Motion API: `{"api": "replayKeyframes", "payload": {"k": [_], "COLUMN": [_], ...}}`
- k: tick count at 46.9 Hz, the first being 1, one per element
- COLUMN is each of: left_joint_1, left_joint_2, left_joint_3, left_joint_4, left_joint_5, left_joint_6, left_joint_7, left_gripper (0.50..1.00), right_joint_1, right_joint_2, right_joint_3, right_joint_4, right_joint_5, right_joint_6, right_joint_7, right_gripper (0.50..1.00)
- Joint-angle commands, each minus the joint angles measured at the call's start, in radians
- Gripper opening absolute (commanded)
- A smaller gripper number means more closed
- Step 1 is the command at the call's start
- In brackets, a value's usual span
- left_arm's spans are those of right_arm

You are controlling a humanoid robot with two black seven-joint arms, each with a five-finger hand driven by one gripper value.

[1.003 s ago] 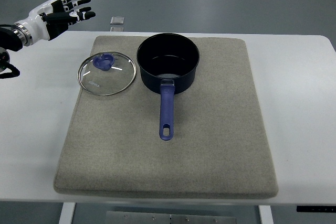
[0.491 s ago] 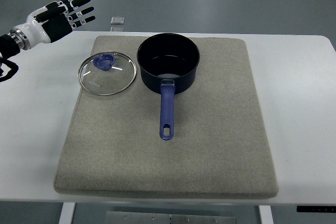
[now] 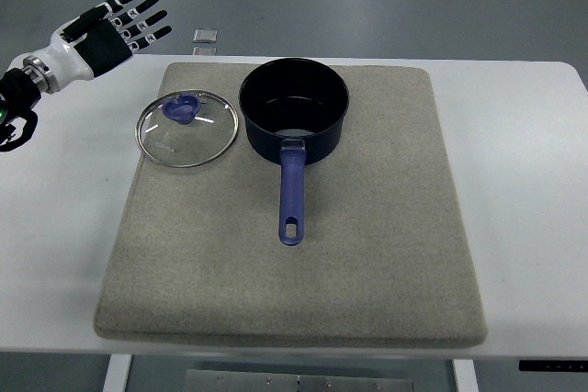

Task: Open pot lid and place left with left hand

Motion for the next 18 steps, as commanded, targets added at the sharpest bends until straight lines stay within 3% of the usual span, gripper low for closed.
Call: {"api": "replayKeyframes", "payload": {"k": [1, 18], "left_joint_1": [0.0, 0.014], "left_joint_2": [0.002, 0.003], "left_joint_3": [0.0, -0.002], "left_joint_4": [0.001, 0.001], "left_joint_5": [0.006, 0.017], "left_joint_6": [0.0, 0.0], "left_joint_7": [0.0, 0.0], "left_gripper": [0.992, 0.992], "right_joint_1": [-0.002, -0.002], "right_joint_2": [0.0, 0.0], "right_joint_3": [-0.001, -0.008], "right_joint_4": [0.001, 0.006], "right_joint_5": [0.002, -0.006], "right_joint_6": [0.001, 0.0], "right_joint_7": [-0.001, 0.008], "right_gripper": [0.917, 0.917]}}
